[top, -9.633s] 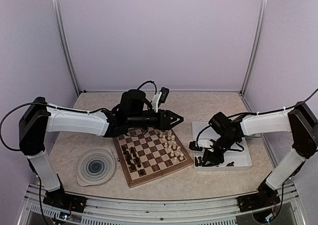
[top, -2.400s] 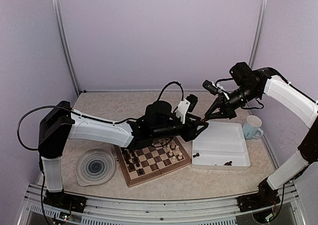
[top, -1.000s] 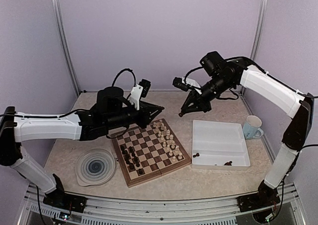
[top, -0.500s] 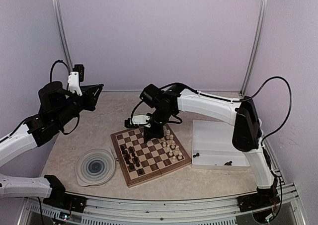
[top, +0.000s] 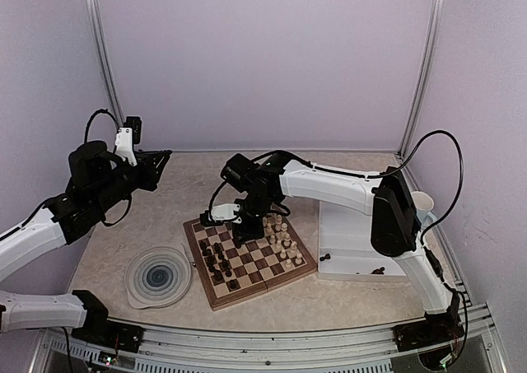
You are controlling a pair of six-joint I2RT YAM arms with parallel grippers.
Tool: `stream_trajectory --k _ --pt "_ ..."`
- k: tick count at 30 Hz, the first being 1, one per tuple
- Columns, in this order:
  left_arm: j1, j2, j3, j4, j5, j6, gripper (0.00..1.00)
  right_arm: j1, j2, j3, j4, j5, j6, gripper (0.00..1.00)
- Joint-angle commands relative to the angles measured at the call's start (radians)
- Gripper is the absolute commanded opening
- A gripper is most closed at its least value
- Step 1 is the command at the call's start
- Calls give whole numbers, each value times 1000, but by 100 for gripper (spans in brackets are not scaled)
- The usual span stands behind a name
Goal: Set up the chess pieces on the board
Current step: Place the knight on the chessboard.
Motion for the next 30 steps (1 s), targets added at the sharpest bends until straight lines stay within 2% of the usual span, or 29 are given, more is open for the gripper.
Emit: stream_trajectory --k 1,5,10,13,16,20,23,26,30 --pt "27 15 -9 32 72 -17 4 12 1 27 -5 -8 6 33" --pt "34 38 -7 41 120 -18 4 2 -48 28 -7 -45 3 42" --pt "33 74 -11 85 315 -19 4 -42 -153 6 -39 -156 -9 42" --pt "16 134 17 78 506 -3 5 -86 -290 -87 1 -210 -25 41" --pt "-19 203 43 67 645 3 5 -113 -417 -191 69 -198 -45 42" --pt "-51 282 47 126 784 -68 5 -117 -532 -314 138 -161 -62 44" --pt "-78 334 43 185 829 -123 6 -116 -575 -372 163 -169 -60 44" --pt "-90 368 18 311 864 -235 7 -114 -603 -411 184 -209 -54 44" --pt "-107 401 -57 646 913 -466 7 -107 -627 -425 200 -254 -49 44"
